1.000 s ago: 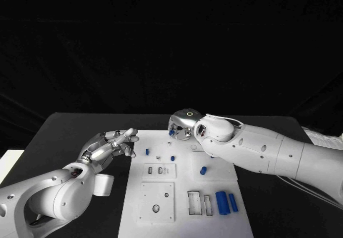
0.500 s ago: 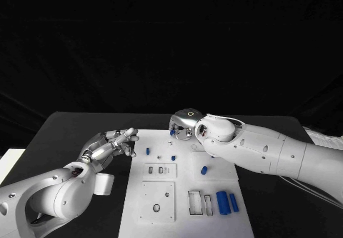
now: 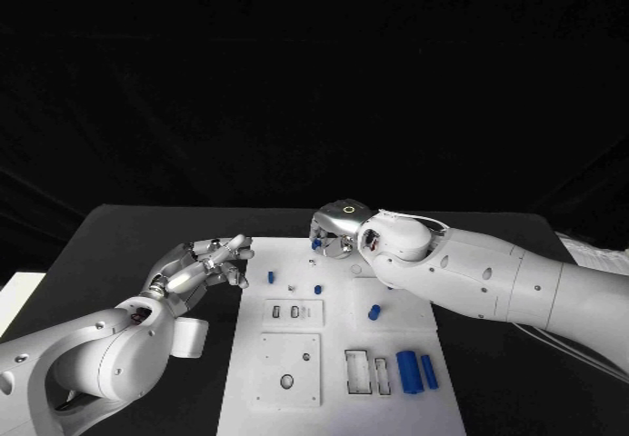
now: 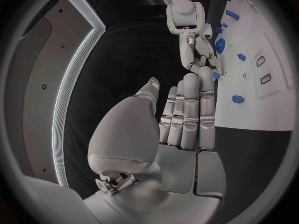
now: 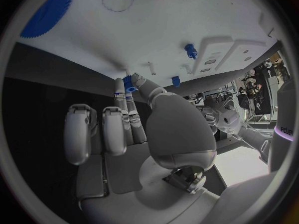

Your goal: Assemble the parts on the task board

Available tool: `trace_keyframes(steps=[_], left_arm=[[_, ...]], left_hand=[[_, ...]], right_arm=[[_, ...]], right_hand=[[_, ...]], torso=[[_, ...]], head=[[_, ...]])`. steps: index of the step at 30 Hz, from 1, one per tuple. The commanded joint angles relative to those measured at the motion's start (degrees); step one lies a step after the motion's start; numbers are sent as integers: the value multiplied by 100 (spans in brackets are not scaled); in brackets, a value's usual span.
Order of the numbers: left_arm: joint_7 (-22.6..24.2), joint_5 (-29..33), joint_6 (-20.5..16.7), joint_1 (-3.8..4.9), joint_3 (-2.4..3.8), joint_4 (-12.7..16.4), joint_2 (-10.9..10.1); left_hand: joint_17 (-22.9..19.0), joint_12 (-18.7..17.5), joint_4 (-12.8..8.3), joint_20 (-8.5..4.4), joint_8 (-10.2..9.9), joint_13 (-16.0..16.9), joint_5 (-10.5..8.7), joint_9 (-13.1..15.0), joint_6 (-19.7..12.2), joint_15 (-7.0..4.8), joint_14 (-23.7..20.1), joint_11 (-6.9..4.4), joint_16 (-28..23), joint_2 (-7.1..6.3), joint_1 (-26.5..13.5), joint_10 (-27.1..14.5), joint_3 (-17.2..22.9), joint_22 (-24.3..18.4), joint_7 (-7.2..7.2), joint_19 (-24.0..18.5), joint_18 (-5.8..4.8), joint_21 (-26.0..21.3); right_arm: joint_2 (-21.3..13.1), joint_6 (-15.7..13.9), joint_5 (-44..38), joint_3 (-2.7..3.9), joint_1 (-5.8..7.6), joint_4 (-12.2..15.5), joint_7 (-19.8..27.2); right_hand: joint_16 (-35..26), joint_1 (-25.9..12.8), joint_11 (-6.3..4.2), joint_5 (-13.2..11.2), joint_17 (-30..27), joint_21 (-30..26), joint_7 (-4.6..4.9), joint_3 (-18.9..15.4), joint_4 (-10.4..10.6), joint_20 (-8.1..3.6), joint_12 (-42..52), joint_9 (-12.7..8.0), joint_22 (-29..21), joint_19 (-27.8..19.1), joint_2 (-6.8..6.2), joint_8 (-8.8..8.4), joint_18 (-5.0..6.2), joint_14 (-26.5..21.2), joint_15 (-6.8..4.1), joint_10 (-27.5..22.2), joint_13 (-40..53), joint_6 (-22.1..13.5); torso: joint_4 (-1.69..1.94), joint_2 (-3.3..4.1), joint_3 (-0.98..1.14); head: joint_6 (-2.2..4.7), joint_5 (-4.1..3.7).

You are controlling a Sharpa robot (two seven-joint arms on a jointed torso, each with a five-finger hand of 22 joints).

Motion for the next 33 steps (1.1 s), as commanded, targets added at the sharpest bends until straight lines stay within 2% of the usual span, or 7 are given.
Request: trace_keyframes(steps=[1, 14, 18, 20, 23, 28, 33], left_arm=[[16, 12, 118, 7, 4, 1, 8], [8, 12, 127, 7, 4, -2, 13], [4, 12, 131, 7, 4, 0, 15], [1, 12, 130, 7, 4, 0, 14], [-6, 12, 127, 7, 4, 1, 12], [-18, 12, 126, 7, 4, 1, 8], [-22, 15, 121, 7, 4, 3, -11]], left_hand=[[6, -14, -38, 2, -36, -7, -8, -8, -44, -5, -25, -3, -17, 31, 32, -25, 0, 6, -4, -47, 58, 31], [6, -17, -42, 6, -41, -8, -8, -9, -50, -1, -34, 1, -22, 32, 32, -32, 0, 9, 0, -59, 58, 34], [5, -21, -44, 8, -45, -9, -9, -10, -55, 1, -38, 4, -25, 31, 33, -39, -1, 11, 3, -66, 58, 36], [5, -21, -44, 8, -45, -9, -9, -10, -55, 1, -38, 4, -25, 31, 33, -39, -1, 11, 3, -66, 58, 36], [5, -24, -45, 10, -48, -10, -9, -11, -60, 3, -41, 6, -27, 30, 32, -46, -1, 12, 6, -71, 58, 37], [5, -27, -46, 12, -52, -11, -9, -12, -66, 5, -44, 10, -29, 30, 30, -53, -2, 14, 9, -76, 58, 39], [5, -27, -46, 12, -52, -11, -9, -12, -66, 5, -44, 10, -29, 30, 30, -53, -2, 14, 9, -76, 58, 39]], right_arm=[[-7, 151, -89, -20, -34, 3, 9], [-24, 139, -87, -20, -36, 10, 9], [-21, 106, -86, -20, -36, -7, -21], [-17, 76, -83, -20, -35, -19, -37], [-12, 16, -80, -20, -35, -40, -55], [-19, -37, -81, -20, -34, -40, -63], [-90, -127, -72, -20, -35, 56, -49]], right_hand=[[33, 4, -6, -14, -7, 31, -87, 3, 44, -48, -13, 133, -1, -11, -42, 23, -17, 310, -39, 23, -5, 116], [32, -16, -8, -22, -11, 29, -89, 3, 68, -49, -17, 138, -4, -14, -71, 17, -16, 308, -41, 27, -6, 116], [10, -83, 36, -61, -53, 5, -26, 4, 140, -37, -44, 116, -49, -40, -192, -69, -10, 297, -8, -108, -41, -25], [-154, -183, 145, -257, -331, -176, 84, -48, 238, 29, -43, 8, -400, -195, -394, -94, 56, 230, 96, -523, -139, -491], [-466, -124, 260, -376, -816, -628, 84, -407, 424, 124, -37, -124, -1210, -527, -642, -89, 208, 117, 171, -1225, -293, -1057], [-594, 425, 319, -354, -1007, -827, 59, -1075, 1057, 191, 8, -140, -1460, -529, -680, -87, 239, 121, 225, -1497, -361, -1164], [-605, 562, 290, -317, -1032, -848, 58, -1101, 1200, 170, 72, -120, -1481, -505, -647, -59, 240, 125, 191, -1376, -343, -1055]], torso=[[2, 0, -2], [3, 5, -6], [4, 5, -7], [2, 5, -8], [2, 4, -9], [3, 8, -7], [-26, 7, -2]], head=[[-14, -13], [-7, -25], [-4, -31], [4, -34], [9, -41], [-5, -38], [29, -44]])
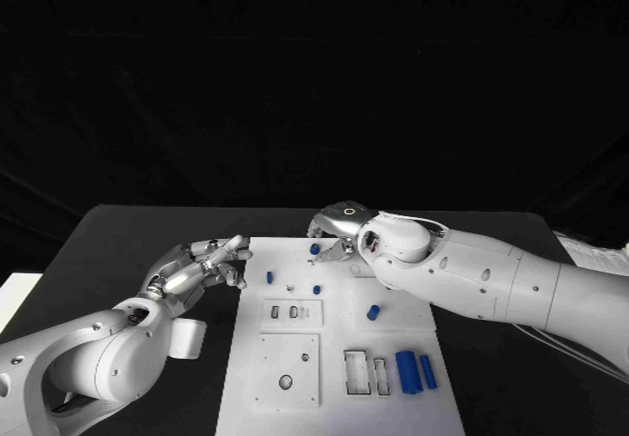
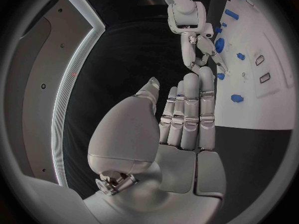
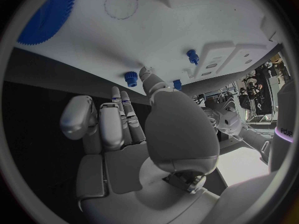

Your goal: Assemble the parts on the task board

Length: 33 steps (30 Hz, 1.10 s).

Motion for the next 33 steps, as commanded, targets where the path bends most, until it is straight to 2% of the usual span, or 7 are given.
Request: trace_keyframes(steps=[1, 7, 16, 23, 27, 30, 33], left_arm=[[10, 15, 110, 7, 4, 9, -8], [11, 35, 115, 7, 4, 14, -32], [9, 100, 131, 2, 1, -133, 41], [11, 112, 156, -3, -1, -232, 94], [9, 121, 172, -6, -2, -261, 117], [5, 124, 182, -8, -3, -279, 131], [-2, 125, 187, -11, -4, -293, 138]], left_hand=[[6, -30, -47, 14, -34, -6, -9, -8, -51, 6, -46, -9, -31, 31, 29, -38, -3, 10, -9, -40, 59, 40], [6, -32, -49, 15, -36, -7, -8, -9, -53, 7, -47, -8, -32, 35, 32, -41, 0, 11, -7, -43, 59, 42], [7, -34, -66, 21, -40, -7, -5, -8, -56, 9, -51, -7, -35, 68, 60, -48, 24, 19, -7, -59, 61, 52], [8, -35, -87, 25, -42, -8, -2, -6, -55, 9, -53, -8, -37, 109, 96, -52, 62, 29, -7, -75, 65, 68], [8, -35, -87, 25, -42, -8, -2, -6, -55, 9, -53, -8, -37, 109, 96, -52, 62, 29, -7, -75, 65, 68], [8, -35, -87, 25, -42, -8, -2, -6, -55, 9, -53, -8, -37, 109, 96, -52, 62, 29, -7, -75, 65, 68], [8, -35, -87, 25, -42, -8, -2, -6, -55, 9, -53, -8, -37, 109, 96, -52, 62, 29, -7, -75, 65, 68]], right_arm=[[-97, -134, -50, 1, -3, 125, -25], [-731, -350, 209, 20, 8, 743, -96], [-1788, -67, 651, 81, 43, 1614, -301], [-2020, 241, 662, 89, 41, 1687, -413], [-2012, 261, 630, 90, 39, 1605, -452], [-1975, 225, 604, 90, 37, 1523, -479], [-1911, 245, 650, 90, 35, 1420, -493]], right_hand=[[-28, 83, -47, 51, -8, -33, 17, -2, 74, -14, 70, 13, -3, 49, 21, 16, 61, 139, -19, 141, 20, 84], [74, 182, -118, 120, 139, 43, 23, 73, 109, -56, 145, 0, 138, 136, 94, -9, 34, 187, -91, 318, 21, 74], [175, 301, -189, -30, 254, 108, -62, 208, 94, -167, 62, 15, 252, 226, 73, 36, 5, 230, -200, 419, -37, 370], [184, 311, -76, -88, 236, 65, -27, 59, 163, -71, -69, -56, 182, 214, -116, -19, 4, 220, -62, 100, -44, 202], [181, 353, -55, -94, 217, 52, -3, 2, 211, -34, -55, -66, 158, 207, -129, -22, 13, 211, -31, 67, -38, 116], [183, 366, -107, -74, 207, 45, 89, -10, 249, -33, 146, -68, 149, 203, -73, -22, 22, 206, -56, 482, 35, 14], [332, 337, -220, 26, 450, 178, 60, -15, 301, -102, 557, -56, 384, 293, -51, -4, -14, 253, -141, 1323, 248, -22]], torso=[[-32, 1, 8], [-81, 3, 22], [-239, -14, 54], [-293, -23, 89], [-267, -24, 77], [-254, -26, 79], [-262, -22, 79]], head=[[32, -6], [71, -41], [137, -58], [141, -14], [134, -51], [118, -51], [116, -37]])
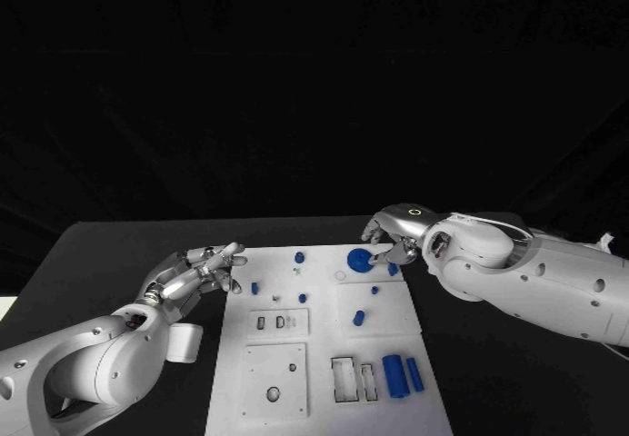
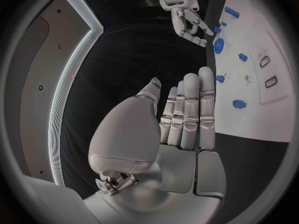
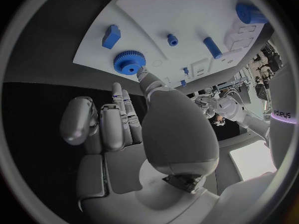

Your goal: Assemble the parts on the task board

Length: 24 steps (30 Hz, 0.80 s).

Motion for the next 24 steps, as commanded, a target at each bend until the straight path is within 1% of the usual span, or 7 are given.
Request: trace_keyframes(steps=[1, 5, 7, 8, 10, 15, 24], left_arm=[[14, 33, 146, -2, 1, -11, 17], [0, 33, 160, -3, 0, -27, 25], [-5, 33, 165, -3, 0, -31, 30], [-7, 33, 168, -4, 0, -34, 33], [-11, 34, 172, -5, 0, -39, 39], [-20, 34, 178, -7, -1, -52, 50], [-25, 34, 182, -9, -2, -55, 57]], left_hand=[[9, -35, -9, 5, -15, -9, -2, -7, -36, -11, -33, 13, -37, 35, 22, -31, 17, 5, 13, -56, 65, 25], [9, -36, -11, 5, -16, -9, -2, -7, -37, -11, -34, 13, -37, 39, 25, -32, 21, 7, 14, -58, 65, 27], [9, -36, -11, 5, -16, -9, -2, -7, -37, -11, -34, 13, -37, 39, 25, -32, 21, 7, 14, -58, 65, 27], [9, -36, -11, 5, -16, -9, -2, -7, -37, -11, -34, 13, -37, 39, 25, -32, 21, 7, 14, -58, 65, 27], [9, -36, -11, 5, -16, -9, -2, -7, -37, -11, -34, 13, -37, 39, 25, -32, 21, 7, 14, -58, 65, 27], [9, -36, -12, 6, -17, -10, -2, -7, -37, -11, -35, 14, -38, 45, 27, -33, 26, 9, 15, -61, 66, 29], [9, -38, -17, 7, -18, -11, -2, -7, -38, -10, -36, 14, -39, 55, 35, -35, 37, 12, 15, -65, 66, 33]], right_arm=[[67, 152, 58, 3, -5, -97, -116], [176, 232, 174, 2, -13, -245, -133], [232, 268, 225, 2, -18, -319, -139], [266, 286, 254, 2, -21, -365, -139], [315, 310, 287, 2, -26, -425, -135], [408, 389, 366, 1, -42, -529, -122], [508, 535, 411, 1, -68, -655, -107]], right_hand=[[118, 21, -120, 112, 191, 105, -41, 2, 39, -73, 293, 9, 171, 88, 21, 2, -24, 275, -105, 605, 170, -24], [345, -38, -275, 408, 565, 309, -117, -174, 80, -236, 1180, 26, 518, 223, -108, 32, -93, 338, -243, 1363, 886, 70], [559, -57, -287, 539, 934, 489, -144, -278, 129, -255, 3448, 22, 826, 319, -123, 27, -153, 386, -259, 1408, 3288, 111], [664, 51, -281, 661, 1097, 566, -178, -304, 146, -225, 4764, 7, 934, 335, -97, -1, -181, 388, -265, 972, 4762, 116], [790, -98, -218, 682, 1355, 665, -84, -327, 310, -195, 6108, 19, 1117, 372, -5, 35, -199, 428, -198, 1266, 6180, 149], [958, -158, -163, 705, 1696, 826, -50, -358, 410, -148, 7242, 22, 1399, 442, 5, 52, -242, 483, -145, 1616, 7427, 159], [1017, -202, -147, 674, 1820, 897, -32, -388, 455, -130, 7597, 25, 1523, 471, 11, 65, -261, 503, -123, 1801, 7821, 175]], torso=[[-2, 4, -3], [-2, 4, -6], [-1, 2, -6], [-6, 2, -9], [-6, 2, -9], [-1, -2, -6], [-15, -1, -6]], head=[[-8, 16], [-29, 11], [-41, 8], [-43, 14], [-46, 19], [-62, 23], [-77, 22]])
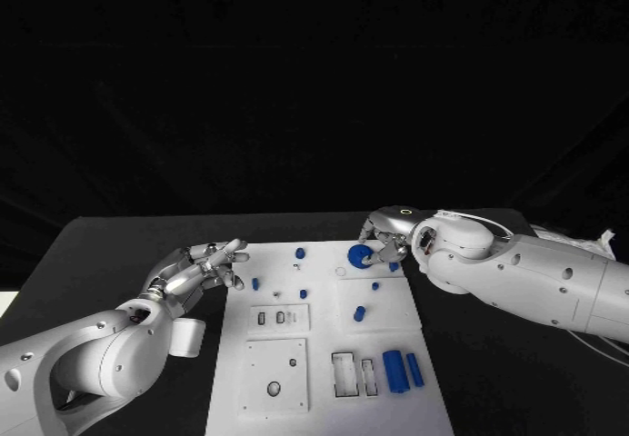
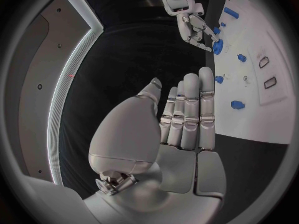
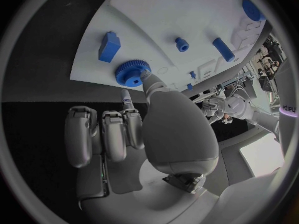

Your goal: Assemble the parts on the task board

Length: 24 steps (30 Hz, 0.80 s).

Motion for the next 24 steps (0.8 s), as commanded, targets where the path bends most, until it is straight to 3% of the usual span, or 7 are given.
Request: trace_keyframes(steps=[1, 13, 19, 24], left_arm=[[15, 17, 130, -1, 2, 6, 13], [12, 17, 133, -2, 1, 0, 19], [9, 17, 137, -2, 1, 1, 19], [8, 17, 135, -2, 1, -2, 17]], left_hand=[[9, -38, -1, -14, -18, -6, -2, -7, -38, -10, -36, 14, -39, 31, 12, -36, 20, 7, 15, -45, 66, 34], [10, -39, -7, -13, -21, -7, -2, -7, -41, -10, -37, 14, -40, 37, 22, -38, 30, 9, 16, -49, 66, 38], [10, -39, -7, -13, -21, -7, -2, -7, -41, -10, -37, 14, -40, 37, 22, -38, 30, 9, 16, -49, 66, 38], [10, -39, -7, -13, -21, -7, -2, -7, -41, -10, -37, 14, -40, 37, 22, -38, 30, 9, 16, -49, 66, 38]], right_arm=[[30, 222, 59, 2, -12, -53, -17], [87, 343, 120, 1, -47, -154, 25], [98, 332, 149, 1, -50, -164, 55], [102, 272, 156, 1, -51, -161, 66]], right_hand=[[39, -50, 9, -12, 970, 42, 45, 16, 38, 20, 29, 7, 12, 71, 13, 39, -38, 496, 51, 212, 886, 11], [71, -64, 0, 7, 1040, 89, 29, 32, 55, 23, 143, 23, 100, 95, 78, 86, -53, 509, 47, 281, 1013, 107], [86, -42, -11, 67, 1072, 111, 16, 101, 53, 13, 179, 32, 135, 103, 200, 121, -59, 514, 33, 304, 1058, 202], [90, -64, -12, 91, 1081, 122, 16, 89, 56, 11, 177, 28, 157, 110, 180, 114, -63, 516, 33, 302, 1058, 200]], torso=[[-6, 0, 1], [-4, -5, 0], [-3, -5, 0], [2, -8, -1]], head=[[-3, -1], [-29, 7], [-30, 6], [-20, 2]])
